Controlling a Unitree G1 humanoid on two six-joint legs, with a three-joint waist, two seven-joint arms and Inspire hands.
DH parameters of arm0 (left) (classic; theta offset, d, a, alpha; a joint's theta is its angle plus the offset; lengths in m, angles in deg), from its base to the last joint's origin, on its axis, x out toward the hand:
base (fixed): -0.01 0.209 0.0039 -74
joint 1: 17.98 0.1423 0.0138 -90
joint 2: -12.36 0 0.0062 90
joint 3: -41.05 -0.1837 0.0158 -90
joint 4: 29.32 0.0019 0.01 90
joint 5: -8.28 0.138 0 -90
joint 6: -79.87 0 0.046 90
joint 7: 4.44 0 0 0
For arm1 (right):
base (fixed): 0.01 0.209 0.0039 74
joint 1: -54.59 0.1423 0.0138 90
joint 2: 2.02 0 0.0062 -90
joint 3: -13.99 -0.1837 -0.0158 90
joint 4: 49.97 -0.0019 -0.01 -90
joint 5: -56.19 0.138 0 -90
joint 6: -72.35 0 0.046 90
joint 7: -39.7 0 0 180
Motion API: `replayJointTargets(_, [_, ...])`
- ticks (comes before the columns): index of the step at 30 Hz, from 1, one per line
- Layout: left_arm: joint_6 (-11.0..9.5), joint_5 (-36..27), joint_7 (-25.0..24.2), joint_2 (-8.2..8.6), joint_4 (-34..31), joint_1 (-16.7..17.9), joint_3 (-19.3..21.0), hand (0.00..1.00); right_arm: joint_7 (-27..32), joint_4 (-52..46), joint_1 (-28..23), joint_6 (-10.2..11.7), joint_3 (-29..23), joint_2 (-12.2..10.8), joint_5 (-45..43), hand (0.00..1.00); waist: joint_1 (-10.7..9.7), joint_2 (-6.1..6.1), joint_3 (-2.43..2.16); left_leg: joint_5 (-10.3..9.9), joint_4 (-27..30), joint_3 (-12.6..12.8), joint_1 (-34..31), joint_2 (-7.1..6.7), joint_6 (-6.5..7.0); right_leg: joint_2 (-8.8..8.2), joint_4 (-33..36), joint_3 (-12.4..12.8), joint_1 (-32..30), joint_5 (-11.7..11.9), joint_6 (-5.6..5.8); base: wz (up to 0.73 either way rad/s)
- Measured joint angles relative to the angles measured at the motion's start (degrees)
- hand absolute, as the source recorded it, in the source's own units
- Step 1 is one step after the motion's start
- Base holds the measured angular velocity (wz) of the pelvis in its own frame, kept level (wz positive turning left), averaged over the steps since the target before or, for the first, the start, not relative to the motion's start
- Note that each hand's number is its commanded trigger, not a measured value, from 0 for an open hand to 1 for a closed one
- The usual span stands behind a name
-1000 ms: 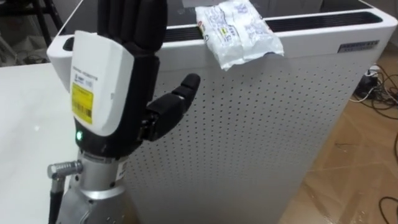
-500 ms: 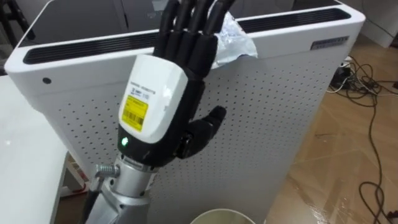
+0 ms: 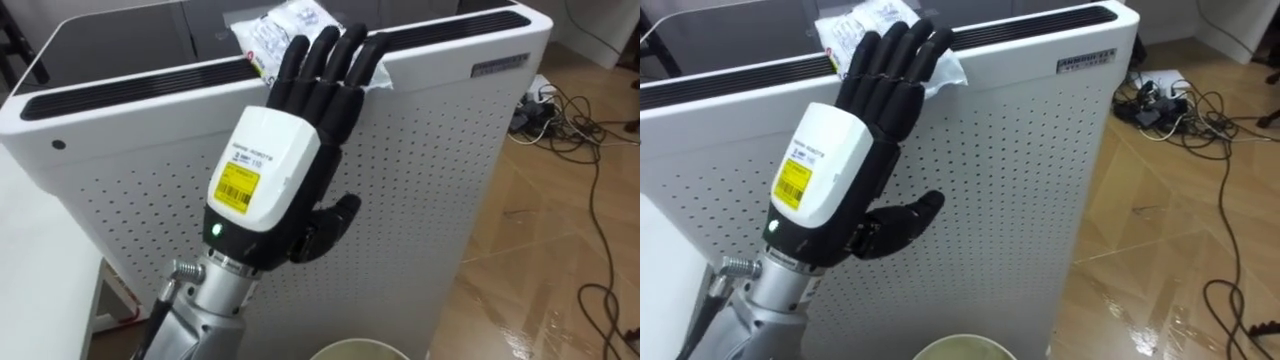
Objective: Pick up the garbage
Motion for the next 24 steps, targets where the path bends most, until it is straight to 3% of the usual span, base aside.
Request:
replayJointTargets(6, [-0.26,-0.02,0.46,-1.92,-0.03,-3.52,0.08,0.0,0.19,0.03,0.0,0.0,0.03,0.37,-0.03,1.0,0.41,0.02,0.0,0.0,-0.01,-0.11,-0.18,0.0,0.0,0.0,-0.07,-0.02,0.03,0.0,0.0,0.0])
replayJointTargets(9, [-1.6,-0.02,1.0,-1.91,-0.13,-3.72,1.59,0.0,0.26,0.05,-0.03,0.02,0.03,0.5,0.0,1.0,0.39,0.01,0.0,0.0,-0.03,-0.17,-0.07,-0.01,0.0,0.03,-0.22,-0.03,0.17,0.0,0.0,0.0])
replayJointTargets(24, [-3.84,0.41,5.53,-1.4,-6.25,-5.88,3.68,0.0,0.28,0.7,-1.29,0.06,0.1,0.59,0.24,1.0,2.42,-0.04,-0.01,0.0,-0.19,-0.36,0.38,-0.03,0.0,0.07,-0.22,0.17,0.33,0.0,0.0,0.0])
